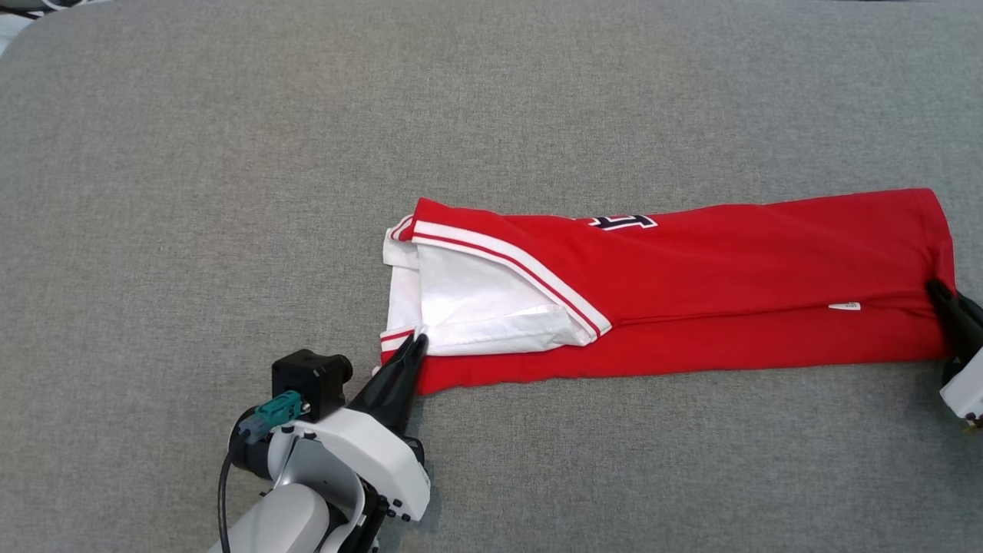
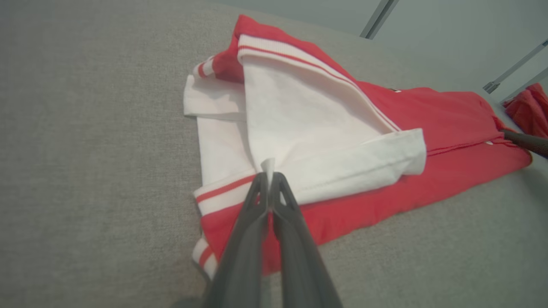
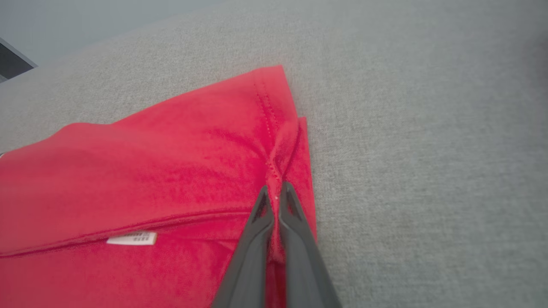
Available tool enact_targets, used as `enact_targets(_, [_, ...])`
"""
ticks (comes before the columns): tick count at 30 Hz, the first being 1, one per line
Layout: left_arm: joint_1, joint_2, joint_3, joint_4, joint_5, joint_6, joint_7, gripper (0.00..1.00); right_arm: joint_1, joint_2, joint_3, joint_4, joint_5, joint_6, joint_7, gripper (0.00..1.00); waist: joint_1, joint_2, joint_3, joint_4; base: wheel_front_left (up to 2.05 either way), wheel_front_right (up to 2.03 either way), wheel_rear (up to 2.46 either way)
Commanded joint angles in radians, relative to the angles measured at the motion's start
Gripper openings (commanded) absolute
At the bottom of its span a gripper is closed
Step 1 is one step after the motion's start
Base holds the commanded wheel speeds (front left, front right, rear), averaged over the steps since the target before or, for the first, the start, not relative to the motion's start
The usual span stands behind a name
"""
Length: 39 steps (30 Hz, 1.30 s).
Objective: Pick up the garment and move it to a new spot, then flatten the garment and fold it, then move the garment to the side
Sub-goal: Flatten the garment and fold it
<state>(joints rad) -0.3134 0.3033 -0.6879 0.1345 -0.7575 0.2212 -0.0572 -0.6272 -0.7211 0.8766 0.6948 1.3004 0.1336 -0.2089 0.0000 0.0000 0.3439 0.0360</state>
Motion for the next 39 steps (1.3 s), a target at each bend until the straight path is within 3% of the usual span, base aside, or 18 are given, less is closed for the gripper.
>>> enact_targets(1, [-0.025, 0.016, 0.031, -0.017, 0.004, 0.004, -0.011, 0.41, 0.049, -0.024, 0.010, -0.001, -0.006, -0.003, -0.014, 0.14, 0.0000, 0.0000, -0.004, -0.001, 0.00, 0.00, 0.00])
enact_targets(2, [-0.026, 0.012, 0.030, -0.014, 0.007, 0.006, -0.015, 0.59, 0.051, -0.022, 0.010, 0.000, -0.007, -0.003, -0.016, 0.36, 0.0000, 0.0000, -0.007, -0.002, 0.00, 0.00, 0.00])
enact_targets(3, [-0.027, 0.009, 0.029, -0.012, 0.008, 0.007, -0.019, 0.88, 0.053, -0.020, 0.009, 0.002, -0.010, -0.003, -0.020, 0.44, 0.0000, 0.0000, -0.011, -0.002, 0.00, 0.00, 0.00])
enact_targets(4, [-0.027, 0.006, 0.030, -0.011, 0.009, 0.009, -0.026, 1.00, 0.055, -0.017, 0.009, 0.005, -0.016, -0.003, -0.024, 1.00, 0.0000, 0.0000, -0.017, -0.003, 0.00, 0.00, 0.00])
enact_targets(10, [-0.014, 0.005, 0.052, -0.014, 0.015, 0.029, -0.074, 1.00, 0.056, 0.000, -0.015, 0.009, -0.076, -0.003, -0.048, 1.00, 0.0000, 0.0000, -0.051, -0.012, 0.00, 0.00, 0.00])
enact_targets(15, [0.032, 0.008, 0.132, -0.031, 0.020, 0.075, -0.173, 1.00, 0.081, 0.070, -0.239, -0.070, -0.293, -0.003, -0.052, 1.00, 0.0000, 0.0000, -0.119, -0.038, 0.00, 0.00, 0.00])
enact_targets(24, [0.117, -0.019, 0.239, -0.051, 0.051, 0.098, -0.203, 1.00, 0.295, 0.256, -0.558, -0.226, -0.601, -0.003, -0.053, 1.00, 0.0000, 0.0000, -0.218, -0.063, 0.00, 0.00, 0.00])
enact_targets(32, [0.211, -0.070, 0.336, -0.087, 0.165, 0.060, -0.204, 1.00, 0.445, 0.369, -0.723, -0.334, -0.791, -0.003, -0.053, 1.00, 0.0000, 0.0000, -0.275, -0.076, 0.00, 0.00, 0.00])
enact_targets(39, [0.297, -0.132, 0.417, -0.100, 0.265, 0.020, -0.204, 1.00, 0.558, 0.437, -0.799, -0.473, -0.889, -0.003, -0.053, 1.00, 0.0000, 0.0000, -0.314, -0.083, 0.00, 0.00, 0.00])
